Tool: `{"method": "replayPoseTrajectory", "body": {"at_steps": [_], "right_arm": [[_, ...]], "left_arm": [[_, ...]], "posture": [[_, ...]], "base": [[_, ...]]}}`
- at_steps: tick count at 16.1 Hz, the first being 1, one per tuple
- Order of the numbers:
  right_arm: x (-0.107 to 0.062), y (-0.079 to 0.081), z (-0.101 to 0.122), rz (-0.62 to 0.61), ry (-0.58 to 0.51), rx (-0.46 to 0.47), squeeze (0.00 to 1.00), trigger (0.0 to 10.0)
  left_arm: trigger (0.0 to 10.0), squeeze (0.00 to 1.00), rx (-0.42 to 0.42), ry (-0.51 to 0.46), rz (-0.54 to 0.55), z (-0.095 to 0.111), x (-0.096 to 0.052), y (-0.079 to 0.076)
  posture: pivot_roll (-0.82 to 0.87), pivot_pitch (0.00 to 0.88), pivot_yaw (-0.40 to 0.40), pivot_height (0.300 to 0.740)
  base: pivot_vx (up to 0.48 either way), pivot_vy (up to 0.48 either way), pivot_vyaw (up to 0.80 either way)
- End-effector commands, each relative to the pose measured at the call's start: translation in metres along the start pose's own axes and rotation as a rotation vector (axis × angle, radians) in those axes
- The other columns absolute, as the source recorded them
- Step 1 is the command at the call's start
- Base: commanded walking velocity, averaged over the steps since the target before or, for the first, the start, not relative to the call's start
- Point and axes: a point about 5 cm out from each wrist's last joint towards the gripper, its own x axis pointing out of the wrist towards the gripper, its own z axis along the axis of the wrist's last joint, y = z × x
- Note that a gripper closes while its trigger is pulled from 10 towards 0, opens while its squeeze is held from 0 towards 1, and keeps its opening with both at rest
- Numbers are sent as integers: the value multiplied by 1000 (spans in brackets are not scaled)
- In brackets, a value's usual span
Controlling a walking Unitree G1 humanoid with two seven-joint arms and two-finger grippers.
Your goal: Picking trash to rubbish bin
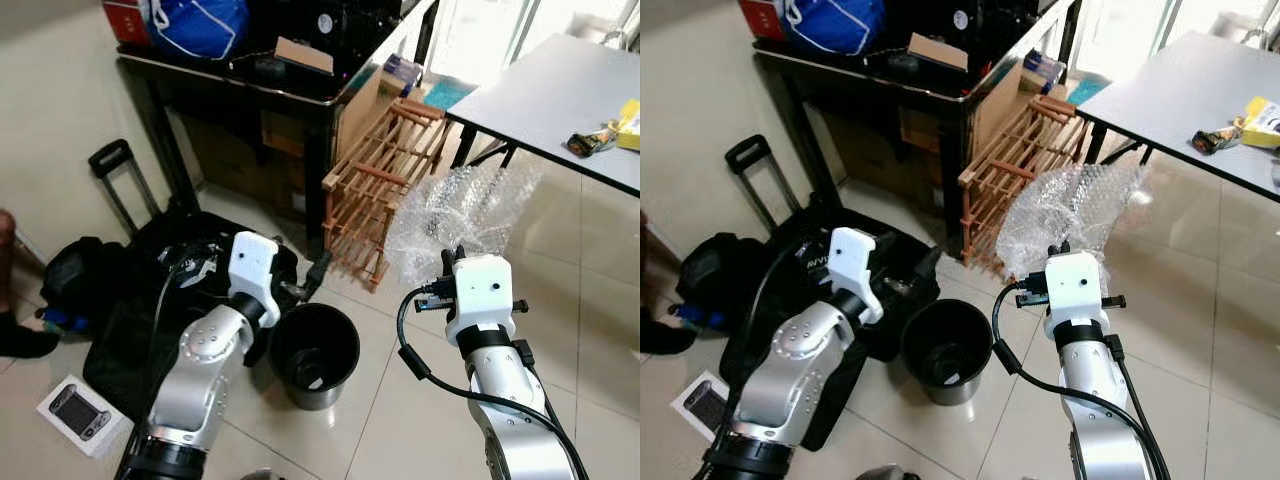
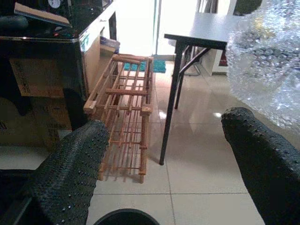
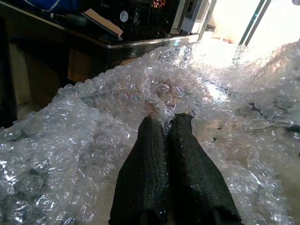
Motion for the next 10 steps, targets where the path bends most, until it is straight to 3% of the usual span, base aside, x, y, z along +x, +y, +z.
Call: {"method": "replayPoseTrajectory", "body": {"at_steps": [1,10], "right_arm": [[-1,-3,-2,-5,5,4,0,10000],[-2,-2,-3,-6,13,5,0,10000]], "left_arm": [[10000,0,7,14,3,-1,1,0],[10000,0,4,29,0,-3,0,-2]], "posture": [[-61,92,30,740],[-59,101,29,740]], "base": [[0,0,0],[0,0,0]]}}
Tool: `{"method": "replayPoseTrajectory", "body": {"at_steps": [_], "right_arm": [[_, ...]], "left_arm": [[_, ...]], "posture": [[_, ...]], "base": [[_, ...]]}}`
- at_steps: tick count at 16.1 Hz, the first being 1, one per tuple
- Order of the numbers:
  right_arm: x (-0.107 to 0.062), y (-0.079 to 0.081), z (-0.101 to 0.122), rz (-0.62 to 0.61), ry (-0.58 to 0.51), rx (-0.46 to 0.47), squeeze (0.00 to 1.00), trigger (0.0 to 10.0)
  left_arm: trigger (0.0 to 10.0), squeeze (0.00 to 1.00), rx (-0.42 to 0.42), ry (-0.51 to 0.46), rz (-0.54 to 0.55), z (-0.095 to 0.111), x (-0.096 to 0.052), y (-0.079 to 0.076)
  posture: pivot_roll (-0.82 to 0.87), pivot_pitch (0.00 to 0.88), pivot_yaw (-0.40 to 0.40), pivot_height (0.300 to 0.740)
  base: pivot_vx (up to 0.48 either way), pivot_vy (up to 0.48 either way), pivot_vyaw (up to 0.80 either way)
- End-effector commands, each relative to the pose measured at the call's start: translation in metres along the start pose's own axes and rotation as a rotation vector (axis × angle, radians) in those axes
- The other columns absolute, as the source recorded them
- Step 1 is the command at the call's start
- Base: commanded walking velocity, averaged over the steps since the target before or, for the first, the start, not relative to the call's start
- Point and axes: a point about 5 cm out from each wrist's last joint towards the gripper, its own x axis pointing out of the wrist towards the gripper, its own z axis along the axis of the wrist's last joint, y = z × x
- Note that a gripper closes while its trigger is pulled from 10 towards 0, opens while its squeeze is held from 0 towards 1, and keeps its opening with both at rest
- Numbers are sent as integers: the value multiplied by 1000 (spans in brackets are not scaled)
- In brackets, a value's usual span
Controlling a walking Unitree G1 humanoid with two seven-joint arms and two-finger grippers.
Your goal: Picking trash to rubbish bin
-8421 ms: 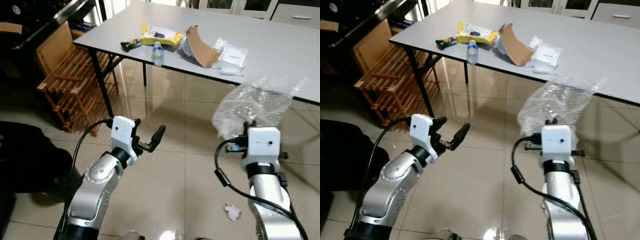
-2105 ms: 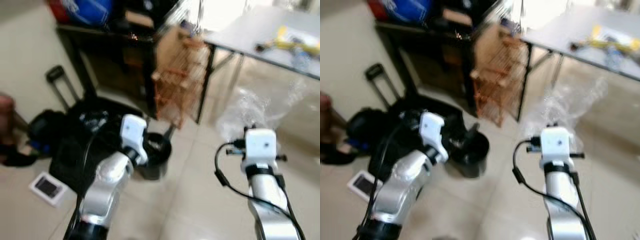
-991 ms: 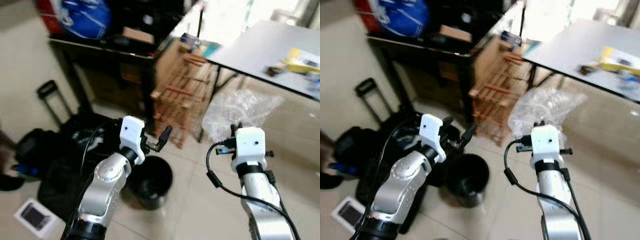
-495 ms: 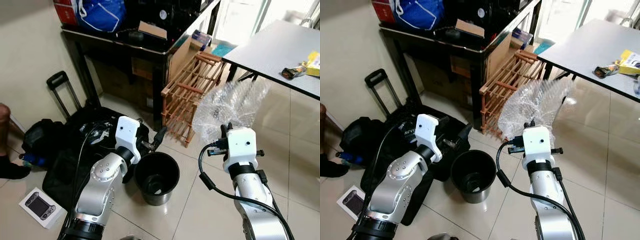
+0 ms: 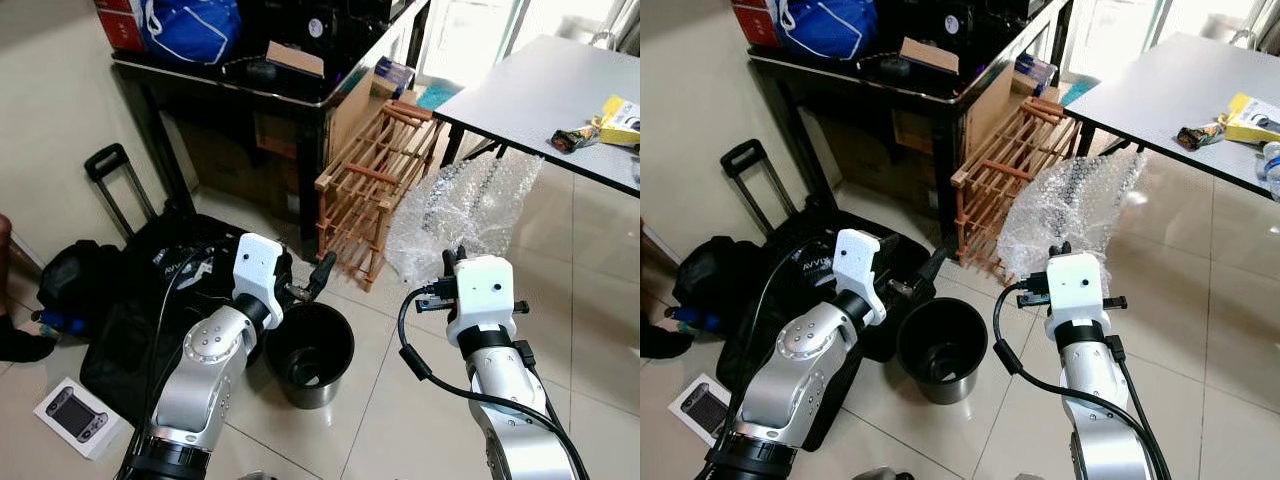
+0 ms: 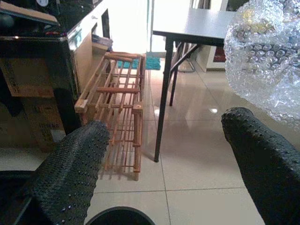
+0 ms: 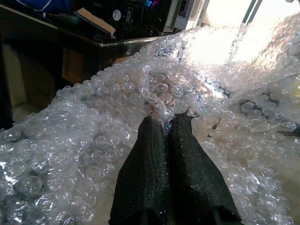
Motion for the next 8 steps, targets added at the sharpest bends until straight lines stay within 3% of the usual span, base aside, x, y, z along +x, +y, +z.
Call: {"method": "replayPoseTrajectory", "body": {"at_steps": [1,8], "right_arm": [[-2,-1,-3,-1,10,3,0,10000],[-1,2,-3,2,16,8,0,10000]], "left_arm": [[10000,0,-2,17,3,-2,-1,0],[10000,0,2,48,-9,-8,-5,0]], "posture": [[-59,103,30,740],[-54,118,33,740]], "base": [[0,0,0],[0,0,0]]}}
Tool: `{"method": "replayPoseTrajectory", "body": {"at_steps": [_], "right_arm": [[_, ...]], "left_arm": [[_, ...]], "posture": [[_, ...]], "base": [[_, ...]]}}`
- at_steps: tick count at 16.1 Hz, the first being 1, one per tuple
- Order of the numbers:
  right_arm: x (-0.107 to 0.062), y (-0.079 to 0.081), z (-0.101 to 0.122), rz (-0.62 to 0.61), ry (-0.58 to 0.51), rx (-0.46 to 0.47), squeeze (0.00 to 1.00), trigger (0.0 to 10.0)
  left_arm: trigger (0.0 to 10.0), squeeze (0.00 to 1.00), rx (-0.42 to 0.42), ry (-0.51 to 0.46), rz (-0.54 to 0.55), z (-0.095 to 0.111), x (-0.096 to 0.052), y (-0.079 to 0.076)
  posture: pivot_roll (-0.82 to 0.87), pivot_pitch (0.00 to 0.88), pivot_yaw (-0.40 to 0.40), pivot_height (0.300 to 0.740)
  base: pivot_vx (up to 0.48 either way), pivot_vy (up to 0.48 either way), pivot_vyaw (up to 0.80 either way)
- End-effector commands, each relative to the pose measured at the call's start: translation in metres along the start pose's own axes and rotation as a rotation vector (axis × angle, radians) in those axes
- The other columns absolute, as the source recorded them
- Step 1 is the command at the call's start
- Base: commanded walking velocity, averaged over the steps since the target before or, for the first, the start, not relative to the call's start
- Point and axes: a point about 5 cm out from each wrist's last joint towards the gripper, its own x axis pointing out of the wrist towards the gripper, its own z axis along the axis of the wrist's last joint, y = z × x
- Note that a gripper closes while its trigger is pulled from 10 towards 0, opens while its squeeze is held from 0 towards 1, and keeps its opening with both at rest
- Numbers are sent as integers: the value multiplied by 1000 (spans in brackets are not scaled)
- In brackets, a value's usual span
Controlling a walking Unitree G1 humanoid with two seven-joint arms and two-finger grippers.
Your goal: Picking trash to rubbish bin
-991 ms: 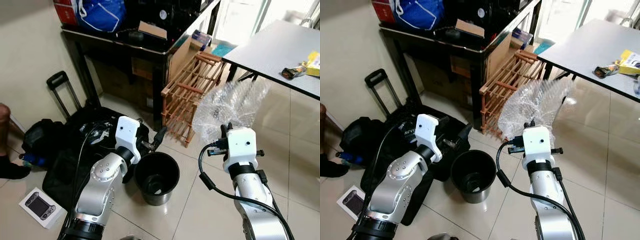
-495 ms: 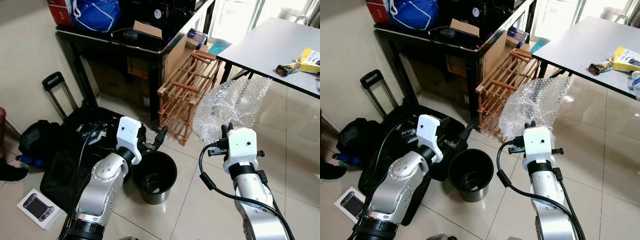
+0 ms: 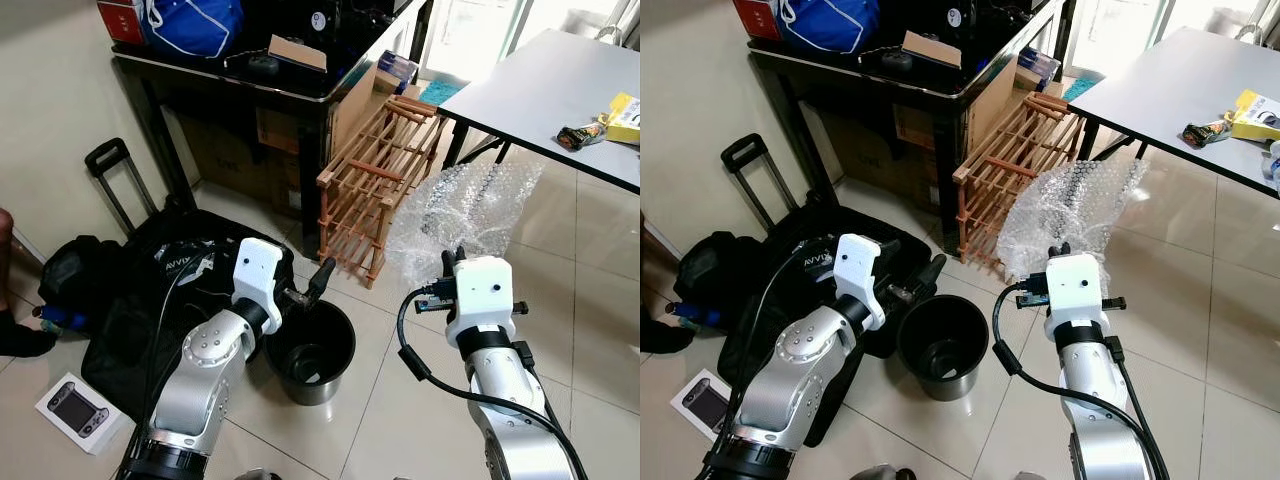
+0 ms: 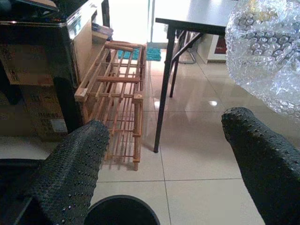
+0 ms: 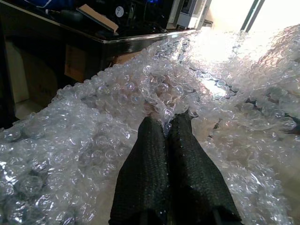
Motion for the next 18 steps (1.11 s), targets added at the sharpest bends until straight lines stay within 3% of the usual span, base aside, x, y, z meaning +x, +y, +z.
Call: {"method": "replayPoseTrajectory", "body": {"at_steps": [1,5,15,18], "right_arm": [[0,1,-3,2,12,2,0,10000],[1,2,-3,3,12,10,0,10000],[-4,2,-5,-2,26,11,0,10000],[-5,2,-6,3,33,9,0,10000]], "left_arm": [[10000,0,5,17,-8,-2,-2,-1],[10000,0,10,15,-6,-2,-4,1],[10000,0,21,29,-9,-5,-6,-1],[10000,0,9,32,-3,-6,-7,-1]], "posture": [[-52,119,33,740],[-51,119,36,740],[-56,137,34,740],[-54,142,33,740]], "base": [[0,0,550],[340,0,520],[395,48,0],[0,0,0]]}}
